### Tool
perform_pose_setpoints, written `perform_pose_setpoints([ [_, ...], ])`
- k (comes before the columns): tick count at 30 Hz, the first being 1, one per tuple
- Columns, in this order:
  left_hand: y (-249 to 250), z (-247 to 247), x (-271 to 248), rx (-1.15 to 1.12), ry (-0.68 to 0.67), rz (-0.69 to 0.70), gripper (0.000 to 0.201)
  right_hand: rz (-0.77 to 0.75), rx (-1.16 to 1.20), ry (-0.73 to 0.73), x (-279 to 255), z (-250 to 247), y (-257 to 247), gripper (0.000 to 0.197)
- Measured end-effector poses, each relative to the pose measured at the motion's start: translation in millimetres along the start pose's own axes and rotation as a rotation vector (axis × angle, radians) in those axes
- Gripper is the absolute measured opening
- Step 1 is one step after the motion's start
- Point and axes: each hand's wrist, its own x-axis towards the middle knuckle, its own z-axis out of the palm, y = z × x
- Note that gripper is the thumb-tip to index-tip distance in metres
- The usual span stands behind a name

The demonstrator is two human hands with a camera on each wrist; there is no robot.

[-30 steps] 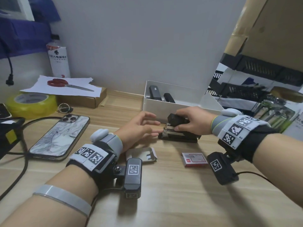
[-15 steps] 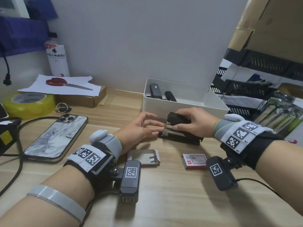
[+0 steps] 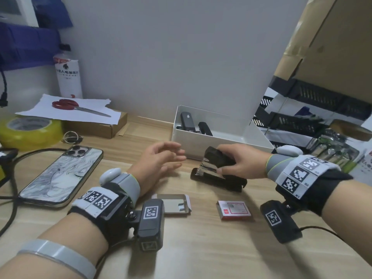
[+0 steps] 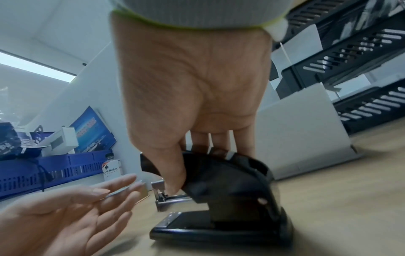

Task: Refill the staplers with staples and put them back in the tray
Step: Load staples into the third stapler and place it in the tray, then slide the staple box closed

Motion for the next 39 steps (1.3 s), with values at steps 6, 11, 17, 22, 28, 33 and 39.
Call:
perform_pose_setpoints([
  [6,21,-35,15,-0.302,0.362,0.070,0.013,0.197,0.419,0.432,22,-76,21,0.044],
  [11,20,-46,23,-0.408,0.449,0.006,0.009,0.486,0.258,0.427,78,-95,26,0.025],
  [17,16,-48,28,-0.398,0.423,-0.009,0.009,0.638,-0.002,0.202,138,-57,43,0.037],
  [22,16,-44,29,-0.394,0.413,0.007,0.012,0.629,0.043,0.175,150,-45,55,0.052],
  [28,15,-46,30,-0.365,0.402,-0.017,0.014,0.638,-0.002,0.101,148,-38,51,0.051],
  [33,18,-39,17,-0.093,0.229,-0.038,0.011,0.497,-0.048,0.319,105,-57,33,0.033],
  [39,17,-17,-26,0.630,-0.112,-0.082,0.054,0.149,0.120,-0.162,-6,-30,-8,0.026],
])
